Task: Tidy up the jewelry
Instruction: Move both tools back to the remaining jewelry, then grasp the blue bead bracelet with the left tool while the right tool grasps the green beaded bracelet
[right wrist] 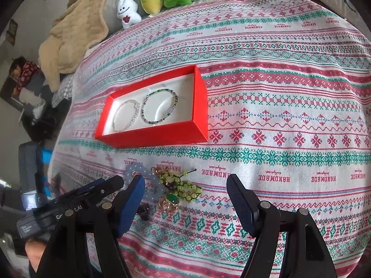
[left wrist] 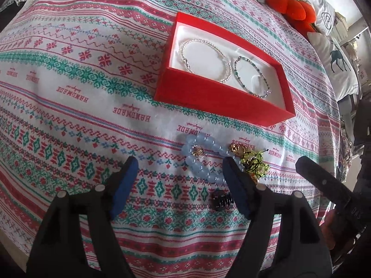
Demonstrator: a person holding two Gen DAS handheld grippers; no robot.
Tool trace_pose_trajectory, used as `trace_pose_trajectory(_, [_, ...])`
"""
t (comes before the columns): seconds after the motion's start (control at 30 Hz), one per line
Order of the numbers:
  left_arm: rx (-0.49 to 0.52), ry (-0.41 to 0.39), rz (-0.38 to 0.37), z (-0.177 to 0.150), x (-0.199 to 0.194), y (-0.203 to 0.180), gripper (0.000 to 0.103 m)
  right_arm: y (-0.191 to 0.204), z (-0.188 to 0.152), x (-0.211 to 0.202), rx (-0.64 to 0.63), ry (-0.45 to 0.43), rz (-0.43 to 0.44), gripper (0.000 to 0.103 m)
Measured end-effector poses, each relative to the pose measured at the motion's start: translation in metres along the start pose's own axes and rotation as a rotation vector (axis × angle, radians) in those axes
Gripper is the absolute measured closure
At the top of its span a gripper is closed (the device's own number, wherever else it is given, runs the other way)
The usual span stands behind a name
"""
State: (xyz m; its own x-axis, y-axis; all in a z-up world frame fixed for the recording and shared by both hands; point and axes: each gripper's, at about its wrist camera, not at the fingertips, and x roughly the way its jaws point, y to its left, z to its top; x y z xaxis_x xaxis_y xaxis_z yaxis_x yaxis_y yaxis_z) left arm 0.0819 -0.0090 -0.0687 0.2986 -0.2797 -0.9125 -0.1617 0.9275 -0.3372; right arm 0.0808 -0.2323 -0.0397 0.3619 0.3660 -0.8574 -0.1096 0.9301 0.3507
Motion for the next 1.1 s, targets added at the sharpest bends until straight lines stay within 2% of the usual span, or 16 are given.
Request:
trace_pose_trajectory(0.17, [-0.020, 0.025, 0.022, 0.000, 0.005, 0.003, 0.030, 0.002, -0.001, 0.005, -0.003, 0.020, -0.009, 0.029])
trace_pose_trajectory(0.3, [0.012, -0.011, 0.038, 0.000, 0.006, -0.006, 0.032, 0.003, 0.000, 0.009, -0.008, 0.029, -0.015, 0.029])
trace_pose_trajectory(0.33, [0.020, -0.016, 0.029, 0.002, 0.008, -0.009, 0.035, 0.003, 0.000, 0.010, -0.007, 0.031, -0.017, 0.029])
trace_pose_trajectory(0.4, [0.030, -0.020, 0.019, 0.002, 0.011, -0.014, 0.057, 0.003, -0.001, 0.012, -0.005, 0.034, -0.021, 0.029])
trace_pose_trajectory(0.47, [0.031, -0.013, 0.016, 0.003, 0.019, -0.018, 0.067, 0.003, -0.001, 0.013, -0.002, 0.034, -0.024, 0.029])
trace_pose_trajectory(0.67, [0.025, -0.027, -0.013, 0.002, 0.023, -0.020, 0.070, 0.004, 0.000, 0.018, 0.002, 0.031, -0.017, 0.029])
trace_pose_trajectory(0.73, [0.037, -0.037, 0.009, 0.002, 0.026, -0.021, 0.088, 0.002, 0.000, 0.019, 0.007, 0.032, -0.012, 0.029])
trace_pose_trajectory(0.77, [0.047, -0.038, 0.012, 0.002, 0.027, -0.023, 0.090, 0.002, 0.000, 0.019, 0.008, 0.033, -0.008, 0.030])
trace_pose_trajectory(0.93, [0.073, -0.077, 0.001, 0.003, 0.018, -0.027, 0.090, 0.004, -0.003, 0.022, 0.001, 0.045, 0.013, 0.040])
trace_pose_trajectory(1.1, [0.102, -0.103, -0.053, 0.001, -0.003, -0.032, 0.090, 0.005, -0.003, 0.023, 0.001, 0.049, 0.035, 0.048])
